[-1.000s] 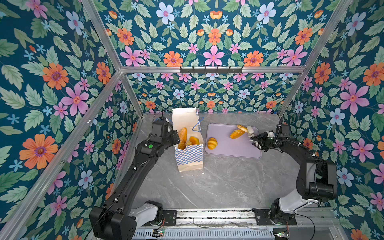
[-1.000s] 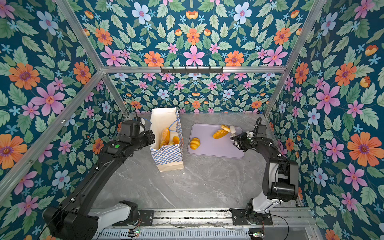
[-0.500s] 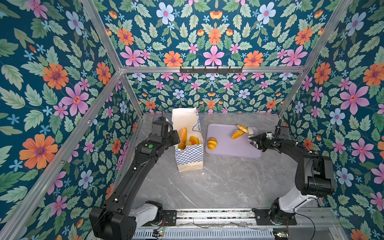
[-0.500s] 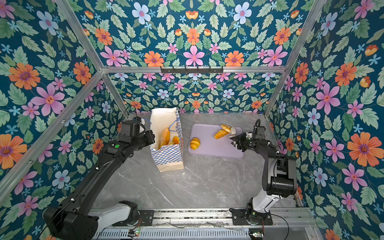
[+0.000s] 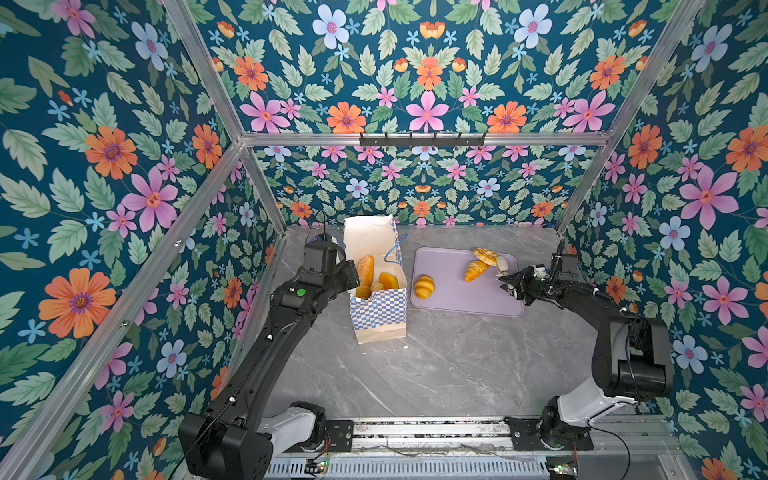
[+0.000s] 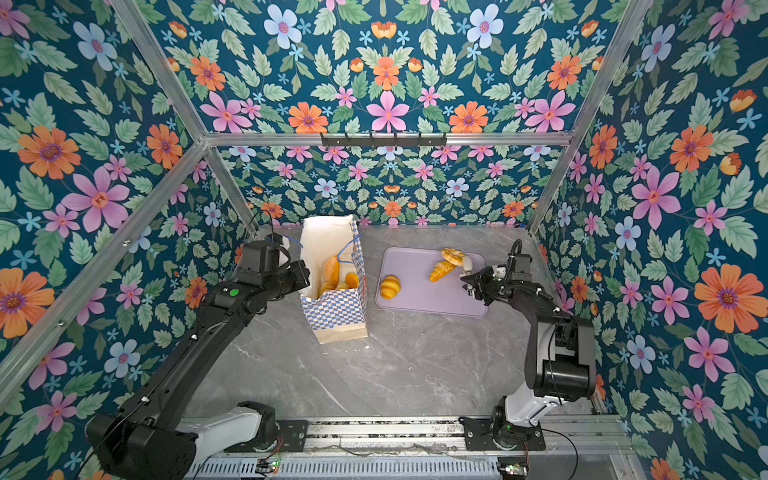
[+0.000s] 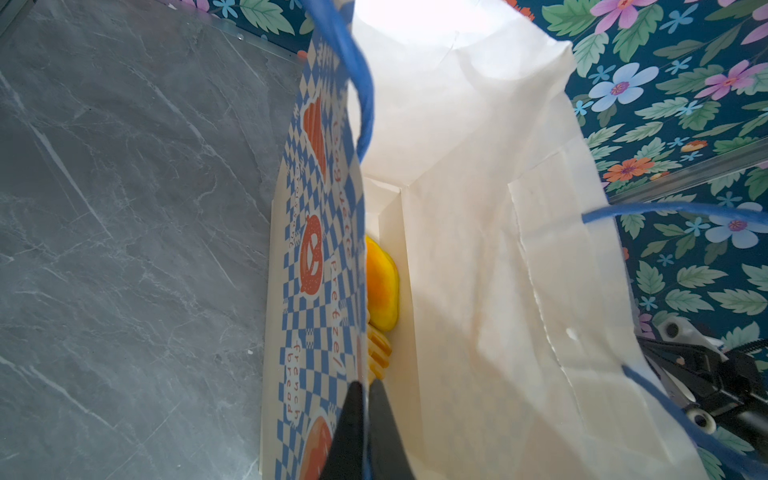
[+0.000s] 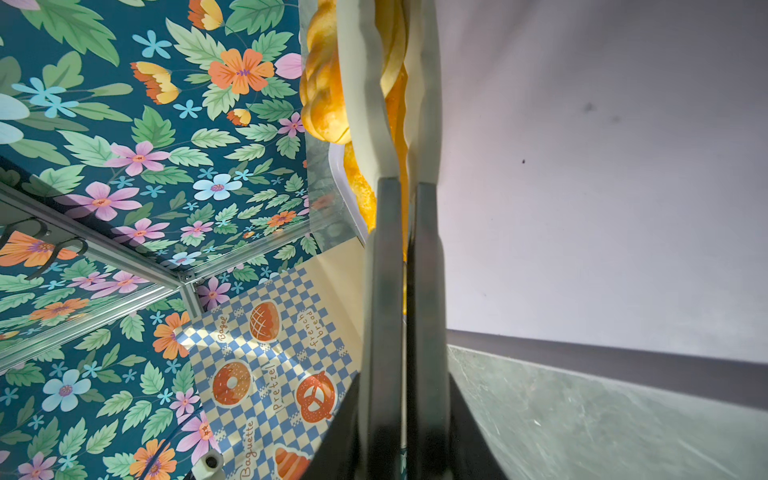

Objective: Place the fake bread into the paper bag
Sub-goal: 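Lift the golden ring bread with the right gripper's tongs, raising it high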

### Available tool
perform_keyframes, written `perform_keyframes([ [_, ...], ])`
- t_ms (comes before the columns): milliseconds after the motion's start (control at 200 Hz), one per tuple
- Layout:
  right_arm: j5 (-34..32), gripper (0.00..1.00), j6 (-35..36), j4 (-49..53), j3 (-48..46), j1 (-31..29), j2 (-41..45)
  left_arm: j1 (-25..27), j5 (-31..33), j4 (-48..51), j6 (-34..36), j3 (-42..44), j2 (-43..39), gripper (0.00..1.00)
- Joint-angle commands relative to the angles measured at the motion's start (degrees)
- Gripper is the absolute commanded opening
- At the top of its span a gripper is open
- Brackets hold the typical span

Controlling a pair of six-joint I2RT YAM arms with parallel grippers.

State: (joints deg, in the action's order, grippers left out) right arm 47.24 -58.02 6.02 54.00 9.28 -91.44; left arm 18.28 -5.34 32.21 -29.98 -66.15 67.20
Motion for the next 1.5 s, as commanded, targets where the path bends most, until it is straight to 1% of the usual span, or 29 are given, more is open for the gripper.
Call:
perform_keyframes([
  [0,-0.22,0.19,0.69,-0.17,-0.12,0.1,1.24,0.0,0.86,1.76,0.54,-0.3,-0.3,0.05],
  [280,-0.44,0.17,2.35,3.17,0.23,1.11,4.99,0.0,0.99,1.91,0.57,-0.21,-0.53,0.05],
  [585,-1.95,0.17,5.83,9.84,2.55,1.27,9.74,0.0,1.04,1.9,0.56,-0.63,-0.38,0.05],
  [980,-3.78,0.17,9.62,18.21,7.9,1.3,15.0,0.0,1.21,1.96,0.53,-0.58,-0.74,0.05],
  [1495,-3.83,0.17,11.08,25.99,16.68,1.32,21.56,0.02,0.99,1.63,0.51,-0.52,-0.84,0.05],
])
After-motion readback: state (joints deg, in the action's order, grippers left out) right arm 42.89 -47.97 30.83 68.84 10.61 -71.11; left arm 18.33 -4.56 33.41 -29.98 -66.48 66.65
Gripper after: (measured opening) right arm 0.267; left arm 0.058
